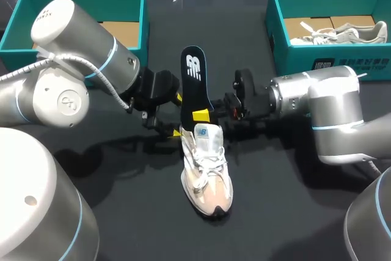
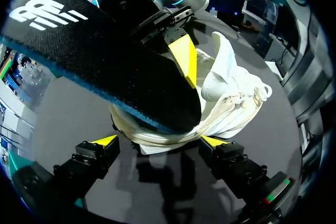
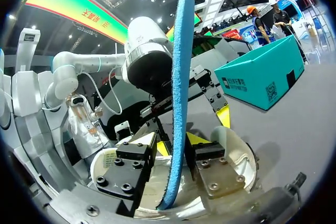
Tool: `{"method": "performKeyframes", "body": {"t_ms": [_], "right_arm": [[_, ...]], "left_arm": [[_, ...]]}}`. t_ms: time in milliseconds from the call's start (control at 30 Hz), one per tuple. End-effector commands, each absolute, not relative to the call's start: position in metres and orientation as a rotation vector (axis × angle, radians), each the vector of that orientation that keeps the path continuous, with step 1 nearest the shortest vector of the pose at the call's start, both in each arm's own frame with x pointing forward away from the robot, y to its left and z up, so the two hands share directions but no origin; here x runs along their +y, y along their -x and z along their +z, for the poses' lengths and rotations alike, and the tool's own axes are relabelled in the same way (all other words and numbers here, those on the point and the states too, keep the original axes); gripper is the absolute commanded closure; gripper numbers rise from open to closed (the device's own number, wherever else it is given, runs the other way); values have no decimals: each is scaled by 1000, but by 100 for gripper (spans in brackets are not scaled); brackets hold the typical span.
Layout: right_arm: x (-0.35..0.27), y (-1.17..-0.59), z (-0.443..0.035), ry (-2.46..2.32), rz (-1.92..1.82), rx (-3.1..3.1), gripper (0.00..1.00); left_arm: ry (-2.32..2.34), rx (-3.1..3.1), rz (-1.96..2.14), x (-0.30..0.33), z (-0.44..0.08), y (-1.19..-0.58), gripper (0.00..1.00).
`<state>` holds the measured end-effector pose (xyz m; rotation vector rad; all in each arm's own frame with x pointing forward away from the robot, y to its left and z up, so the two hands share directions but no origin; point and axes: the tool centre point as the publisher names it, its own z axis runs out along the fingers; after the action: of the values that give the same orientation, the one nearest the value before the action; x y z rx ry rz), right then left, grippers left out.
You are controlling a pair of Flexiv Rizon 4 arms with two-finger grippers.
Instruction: Take the shoe out of the shoebox, open the shoe tongue, remove and reinsert the insole, then place the shoe into the shoebox
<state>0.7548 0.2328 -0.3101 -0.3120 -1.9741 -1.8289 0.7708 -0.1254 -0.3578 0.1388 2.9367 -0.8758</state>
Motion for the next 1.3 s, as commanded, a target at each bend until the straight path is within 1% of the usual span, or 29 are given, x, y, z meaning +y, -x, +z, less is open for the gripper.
{"method": "performKeyframes", "body": {"t_ms": [33, 267, 333, 367, 400, 833, 1300], "right_arm": [[235, -758, -303, 302, -1814, -1990, 66], [236, -768, -296, 319, -1808, -1985, 70], [238, -771, -296, 340, -1791, -1986, 77], [238, -772, -297, 349, -1787, -1985, 87], [238, -774, -299, 363, -1776, -1981, 100], [227, -761, -328, 491, -1692, -1942, 100], [219, -741, -341, 597, -1656, -1922, 100]], "left_arm": [[-139, 2936, -875, -125, -358, -770, 0], [-139, 2936, -875, -125, -358, -770, 0], [-139, 2936, -875, -125, -358, -770, 0], [-139, 2936, -875, -125, -358, -770, 0], [-139, 2936, -875, -125, -358, -770, 0], [-139, 2936, -875, -125, -358, -770, 0], [-139, 2936, -875, -125, -358, -770, 0]]}}
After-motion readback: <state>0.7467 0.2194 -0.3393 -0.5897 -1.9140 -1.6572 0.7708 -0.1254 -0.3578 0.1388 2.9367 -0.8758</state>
